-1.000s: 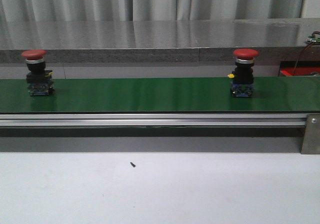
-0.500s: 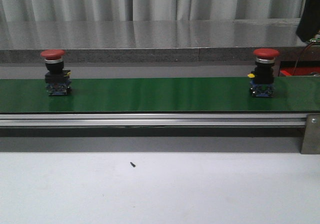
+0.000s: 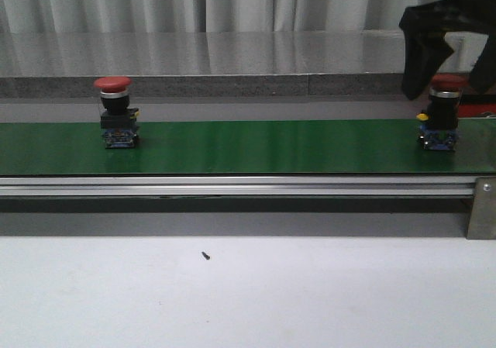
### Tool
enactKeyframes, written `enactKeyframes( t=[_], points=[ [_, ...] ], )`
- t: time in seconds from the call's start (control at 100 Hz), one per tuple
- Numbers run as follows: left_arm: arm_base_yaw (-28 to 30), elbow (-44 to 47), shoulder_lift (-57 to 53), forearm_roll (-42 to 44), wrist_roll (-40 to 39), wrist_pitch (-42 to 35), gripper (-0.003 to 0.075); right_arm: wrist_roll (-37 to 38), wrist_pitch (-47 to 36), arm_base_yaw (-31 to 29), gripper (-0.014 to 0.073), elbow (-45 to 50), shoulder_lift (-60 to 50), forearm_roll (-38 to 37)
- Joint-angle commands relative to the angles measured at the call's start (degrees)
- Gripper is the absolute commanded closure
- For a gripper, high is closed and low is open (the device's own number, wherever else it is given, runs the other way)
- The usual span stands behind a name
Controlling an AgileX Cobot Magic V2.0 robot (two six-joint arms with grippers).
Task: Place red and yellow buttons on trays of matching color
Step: 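Grasp the first red button at the belt's end with the right gripper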
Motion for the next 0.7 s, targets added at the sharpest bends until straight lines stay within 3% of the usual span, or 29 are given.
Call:
enactKeyframes(
  t=[0.0, 0.09, 0.17, 0.26, 0.46, 0.69],
  points=[
    [-0.4, -1.6, 0.2, -0.7, 0.0, -4.3, 0.074, -0.5, 0.2, -0.1, -0.0022, -2.4, -0.3, -0.5],
    [-0.4, -1.6, 0.2, -0.7, 0.0, -4.3, 0.074, -0.4, 1.6, -0.2, 0.0116, -2.7, 1.0, -0.5],
    [-0.4, -1.6, 0.2, -0.7, 0.0, -4.3, 0.074, -0.3, 2.2, -0.2, 0.0323, -2.8, 1.1, -0.5],
    [-0.4, -1.6, 0.2, -0.7, 0.0, -4.3, 0.074, -0.2, 3.9, -0.4, 0.0435, -4.1, 1.0, -0.6],
    [-0.4, -1.6, 0.2, -0.7, 0.0, -4.3, 0.0739, -0.3, 9.3, -3.4, 0.0442, -11.0, 1.0, -1.3],
    [-0.4, -1.6, 0.2, -0.7, 0.0, -4.3, 0.074, -0.6, 9.1, -13.3, 0.0442, -17.9, 1.2, -2.2]
  ],
)
